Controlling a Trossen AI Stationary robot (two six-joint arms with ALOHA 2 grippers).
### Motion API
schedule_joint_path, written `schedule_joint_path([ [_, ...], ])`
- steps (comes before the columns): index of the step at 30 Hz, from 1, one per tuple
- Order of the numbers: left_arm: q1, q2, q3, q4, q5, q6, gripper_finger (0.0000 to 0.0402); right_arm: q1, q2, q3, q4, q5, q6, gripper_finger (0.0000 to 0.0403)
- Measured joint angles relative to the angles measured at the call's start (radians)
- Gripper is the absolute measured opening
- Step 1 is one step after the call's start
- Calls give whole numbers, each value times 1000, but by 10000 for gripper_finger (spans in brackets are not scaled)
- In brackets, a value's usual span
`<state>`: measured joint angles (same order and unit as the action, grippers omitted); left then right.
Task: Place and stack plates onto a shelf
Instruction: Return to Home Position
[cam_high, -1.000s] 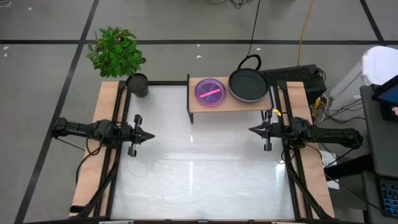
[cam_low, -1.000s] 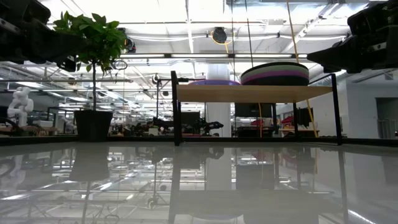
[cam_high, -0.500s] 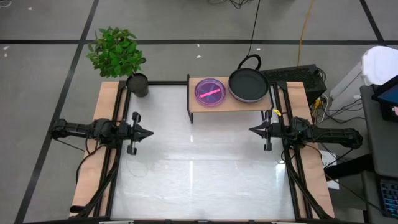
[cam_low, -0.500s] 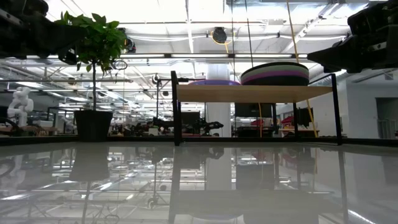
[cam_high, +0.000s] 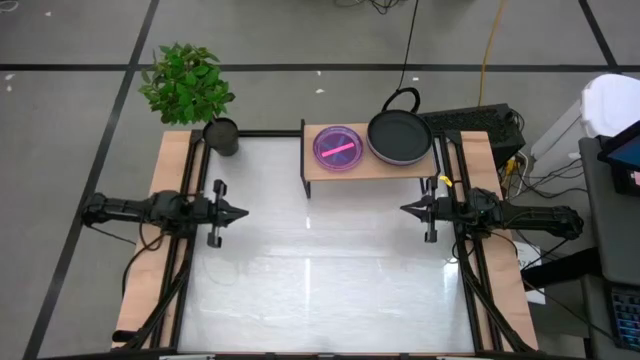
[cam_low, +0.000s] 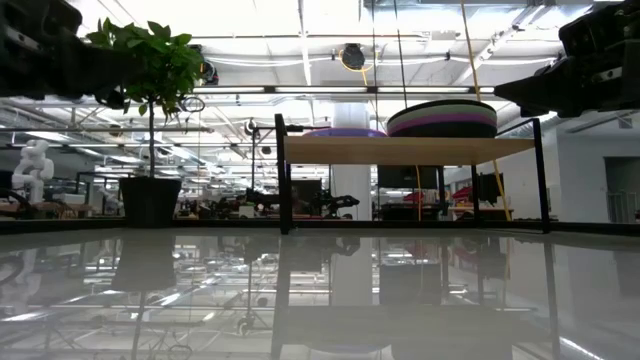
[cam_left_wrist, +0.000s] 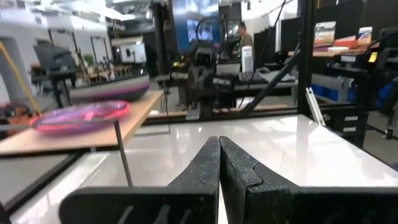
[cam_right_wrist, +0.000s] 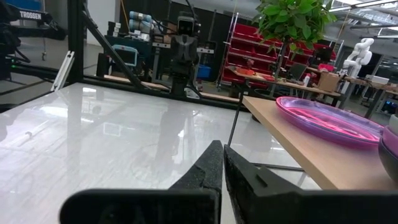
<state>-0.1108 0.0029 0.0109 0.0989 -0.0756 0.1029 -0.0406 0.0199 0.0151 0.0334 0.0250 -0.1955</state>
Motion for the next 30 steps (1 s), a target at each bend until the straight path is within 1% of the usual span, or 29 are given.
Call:
schedule_joint_path([
  [5, 6, 0, 0, -21, 0, -47, 1, 0, 0, 0, 0, 0, 0, 0],
  [11, 6, 1, 0, -72, 0, -58, 1, 0, 0, 0, 0, 0, 0, 0],
  [30, 6, 6, 0, -68, -2, -56, 1, 0, 0, 0, 0, 0, 0, 0],
])
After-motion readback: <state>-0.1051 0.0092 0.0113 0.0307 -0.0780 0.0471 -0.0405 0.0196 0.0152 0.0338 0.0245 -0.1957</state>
